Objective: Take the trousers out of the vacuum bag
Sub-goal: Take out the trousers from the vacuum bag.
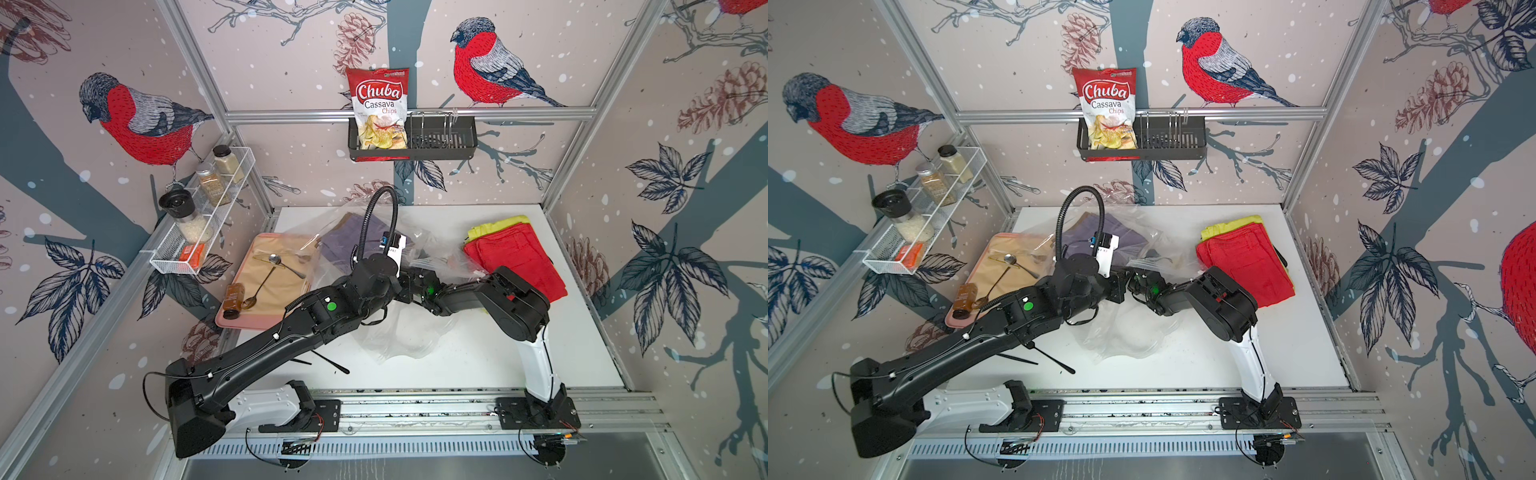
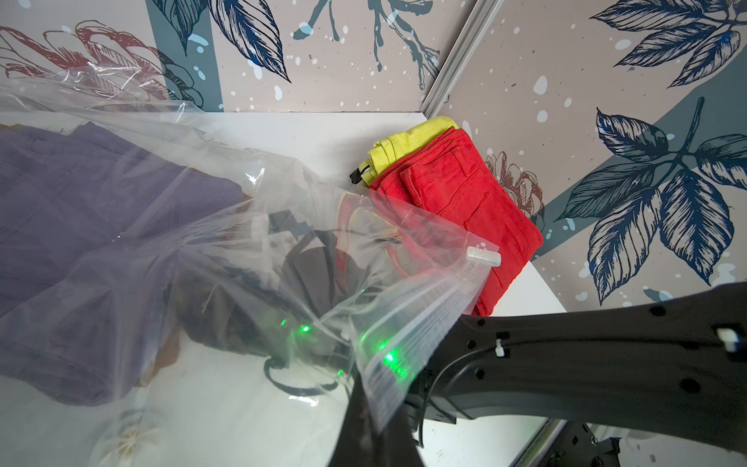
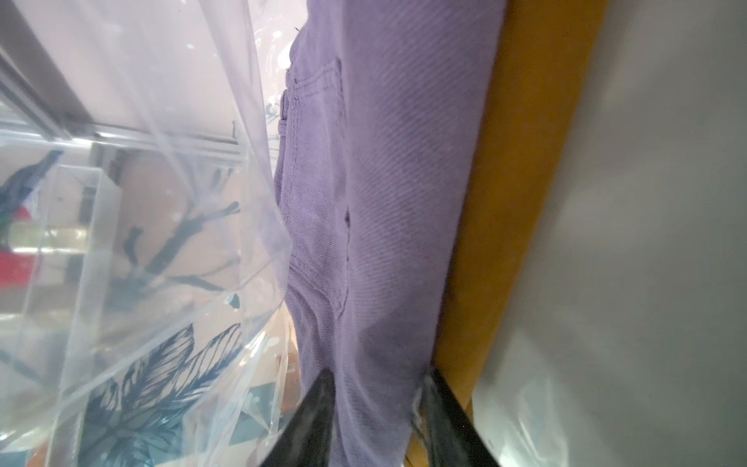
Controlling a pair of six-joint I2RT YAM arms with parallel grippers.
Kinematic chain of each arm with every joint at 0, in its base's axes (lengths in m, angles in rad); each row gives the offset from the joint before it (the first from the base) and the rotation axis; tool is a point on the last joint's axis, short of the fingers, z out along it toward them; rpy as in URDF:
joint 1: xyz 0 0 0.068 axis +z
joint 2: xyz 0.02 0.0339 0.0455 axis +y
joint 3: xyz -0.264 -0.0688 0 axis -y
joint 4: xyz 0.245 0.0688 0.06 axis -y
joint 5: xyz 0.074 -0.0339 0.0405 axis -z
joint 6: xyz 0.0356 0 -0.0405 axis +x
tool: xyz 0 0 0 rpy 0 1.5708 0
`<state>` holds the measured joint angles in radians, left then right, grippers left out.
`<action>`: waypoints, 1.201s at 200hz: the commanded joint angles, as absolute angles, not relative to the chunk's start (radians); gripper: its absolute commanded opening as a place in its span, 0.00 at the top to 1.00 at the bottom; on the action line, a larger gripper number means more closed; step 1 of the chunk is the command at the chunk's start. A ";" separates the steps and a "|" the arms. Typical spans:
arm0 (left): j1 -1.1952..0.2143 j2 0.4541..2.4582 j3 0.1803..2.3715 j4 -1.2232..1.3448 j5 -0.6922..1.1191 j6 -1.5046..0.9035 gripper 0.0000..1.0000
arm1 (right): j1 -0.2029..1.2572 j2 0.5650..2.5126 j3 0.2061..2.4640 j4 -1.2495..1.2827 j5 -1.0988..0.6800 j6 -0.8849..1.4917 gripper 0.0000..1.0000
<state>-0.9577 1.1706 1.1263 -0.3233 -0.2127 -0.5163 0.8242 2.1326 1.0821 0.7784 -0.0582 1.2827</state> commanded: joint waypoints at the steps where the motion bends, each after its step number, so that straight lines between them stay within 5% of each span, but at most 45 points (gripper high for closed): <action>1: -0.955 1.175 1.133 -0.275 -0.224 -0.506 1.00 | 0.821 2.123 1.085 0.760 -0.034 1.279 0.60; 187: -0.956 1.173 1.122 -0.277 -0.227 -0.512 1.00 | 0.818 2.251 1.255 0.747 -0.093 1.293 0.59; 240: -0.956 1.175 1.135 -0.290 -0.250 -0.502 1.00 | 0.812 2.225 1.231 0.777 -0.092 1.285 0.92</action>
